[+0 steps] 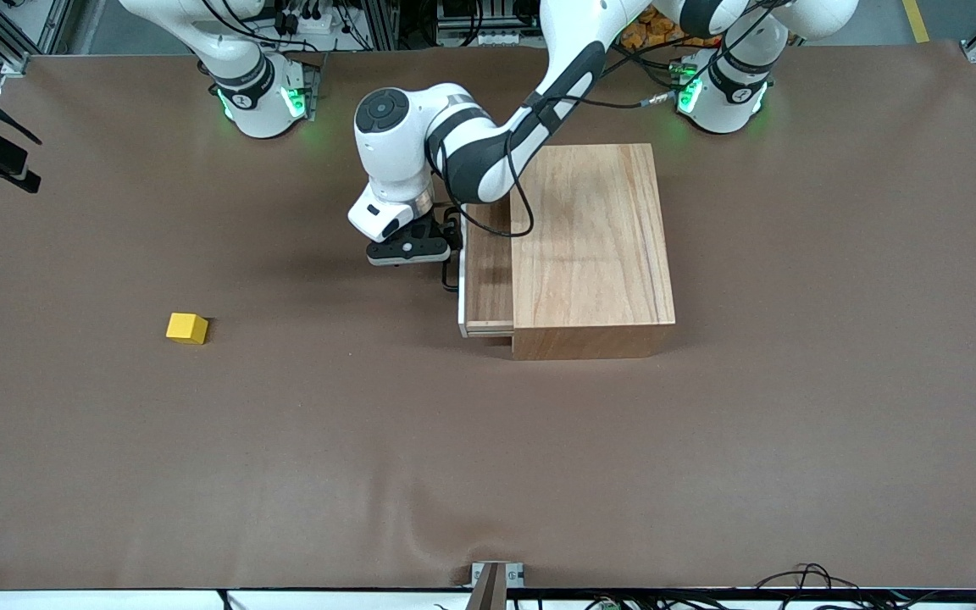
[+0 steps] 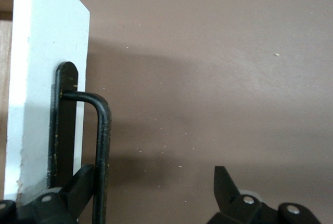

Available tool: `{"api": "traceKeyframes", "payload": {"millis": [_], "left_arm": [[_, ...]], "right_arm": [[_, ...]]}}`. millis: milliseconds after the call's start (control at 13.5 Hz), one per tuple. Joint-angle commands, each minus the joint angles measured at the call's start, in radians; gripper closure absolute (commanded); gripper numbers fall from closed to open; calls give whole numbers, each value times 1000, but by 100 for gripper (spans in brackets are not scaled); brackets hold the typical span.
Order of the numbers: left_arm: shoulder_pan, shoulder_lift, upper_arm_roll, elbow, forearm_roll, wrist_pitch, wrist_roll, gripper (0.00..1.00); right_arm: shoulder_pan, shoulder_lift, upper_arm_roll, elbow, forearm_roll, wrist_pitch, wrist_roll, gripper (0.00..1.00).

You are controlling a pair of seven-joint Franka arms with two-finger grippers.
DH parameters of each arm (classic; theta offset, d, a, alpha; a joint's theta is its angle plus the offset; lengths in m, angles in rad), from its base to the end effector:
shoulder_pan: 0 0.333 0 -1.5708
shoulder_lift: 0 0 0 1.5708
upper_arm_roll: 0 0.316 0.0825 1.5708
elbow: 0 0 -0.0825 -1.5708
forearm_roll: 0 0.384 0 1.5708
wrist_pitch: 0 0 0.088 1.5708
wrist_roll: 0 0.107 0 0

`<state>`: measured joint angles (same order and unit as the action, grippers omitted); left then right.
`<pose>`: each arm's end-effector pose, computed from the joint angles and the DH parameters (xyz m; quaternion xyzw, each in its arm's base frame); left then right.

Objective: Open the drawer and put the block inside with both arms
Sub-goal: 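Pull the drawer open by its handle with the left gripper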

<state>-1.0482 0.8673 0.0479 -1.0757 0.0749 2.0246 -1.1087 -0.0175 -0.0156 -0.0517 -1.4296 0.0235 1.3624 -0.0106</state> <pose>0.4136 -0.6596 0.3130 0.9973 0.0299 0.0657 0.0101 0.5253 -0.0338 0.6803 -0.9992 0.0271 0.0253 0.0130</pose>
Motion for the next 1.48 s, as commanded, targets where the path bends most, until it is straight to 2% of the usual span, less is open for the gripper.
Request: {"api": "traceKeyframes", "payload": {"millis": [0,815,1185,1407], "left_arm": [[-4,15,-5,26,-23,42,-23,0],[-4,21,-5,25,-49,118,-48,0],[0,-5,-5,26,-70,79,-54,0],[26,-103,7,20,-66,-33,-53,0]], "right_arm": [[-21,10,12,21,-14,-13,8,0],[-25,20,12,23,-13,-11,4,0],[-27,124,12,24,-17,-6,6,0],[-27,192,12,23,-46,-2,4,0]]}}
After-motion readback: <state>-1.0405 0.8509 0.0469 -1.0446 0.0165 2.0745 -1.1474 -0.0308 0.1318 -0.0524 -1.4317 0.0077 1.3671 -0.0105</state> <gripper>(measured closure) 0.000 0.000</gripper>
